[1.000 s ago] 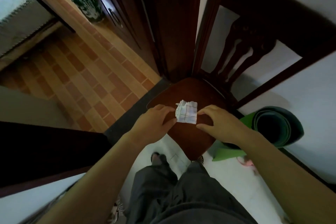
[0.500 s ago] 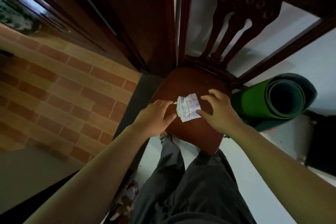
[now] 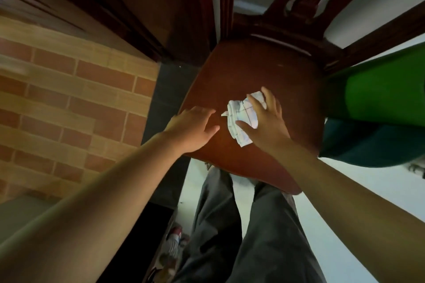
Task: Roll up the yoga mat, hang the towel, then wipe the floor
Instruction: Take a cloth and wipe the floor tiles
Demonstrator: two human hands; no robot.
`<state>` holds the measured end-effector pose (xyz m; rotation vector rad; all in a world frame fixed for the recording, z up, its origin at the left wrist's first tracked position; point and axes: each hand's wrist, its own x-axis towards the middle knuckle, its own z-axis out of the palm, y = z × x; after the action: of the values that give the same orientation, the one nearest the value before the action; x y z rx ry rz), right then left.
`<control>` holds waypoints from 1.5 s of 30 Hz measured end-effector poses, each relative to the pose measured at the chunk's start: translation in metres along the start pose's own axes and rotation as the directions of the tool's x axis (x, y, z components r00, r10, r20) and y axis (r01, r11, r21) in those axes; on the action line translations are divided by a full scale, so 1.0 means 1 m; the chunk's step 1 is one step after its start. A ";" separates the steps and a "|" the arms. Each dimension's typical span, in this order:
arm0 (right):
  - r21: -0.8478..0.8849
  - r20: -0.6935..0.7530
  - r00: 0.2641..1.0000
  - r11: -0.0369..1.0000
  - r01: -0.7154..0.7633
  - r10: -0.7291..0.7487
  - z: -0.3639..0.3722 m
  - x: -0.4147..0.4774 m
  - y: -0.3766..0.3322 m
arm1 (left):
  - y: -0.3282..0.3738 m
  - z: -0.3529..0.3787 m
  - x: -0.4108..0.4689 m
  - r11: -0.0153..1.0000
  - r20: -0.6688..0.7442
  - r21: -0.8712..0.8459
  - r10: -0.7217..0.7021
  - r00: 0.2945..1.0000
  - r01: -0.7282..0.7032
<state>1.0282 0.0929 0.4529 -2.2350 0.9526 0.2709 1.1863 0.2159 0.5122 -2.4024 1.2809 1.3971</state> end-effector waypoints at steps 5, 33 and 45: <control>-0.221 0.117 0.992 0.973 0.064 -0.038 0.057 0.031 0.036 | -0.012 0.031 0.037 0.995 0.001 -0.092 -0.040 0.999 0.040; 0.148 -0.239 0.943 0.968 -0.201 0.232 -0.140 -0.189 -0.025 | 0.145 -0.071 -0.148 0.963 -0.065 -0.098 0.244 0.968 -0.250; 0.464 -0.542 0.607 0.810 -0.359 0.581 -0.220 -0.362 0.022 | 0.331 -0.046 -0.203 0.794 0.025 0.180 0.586 0.810 -0.580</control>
<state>0.7398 0.1385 0.7611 -1.7299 1.8498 -0.4801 0.9404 0.1068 0.7963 -1.9895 2.1871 1.2699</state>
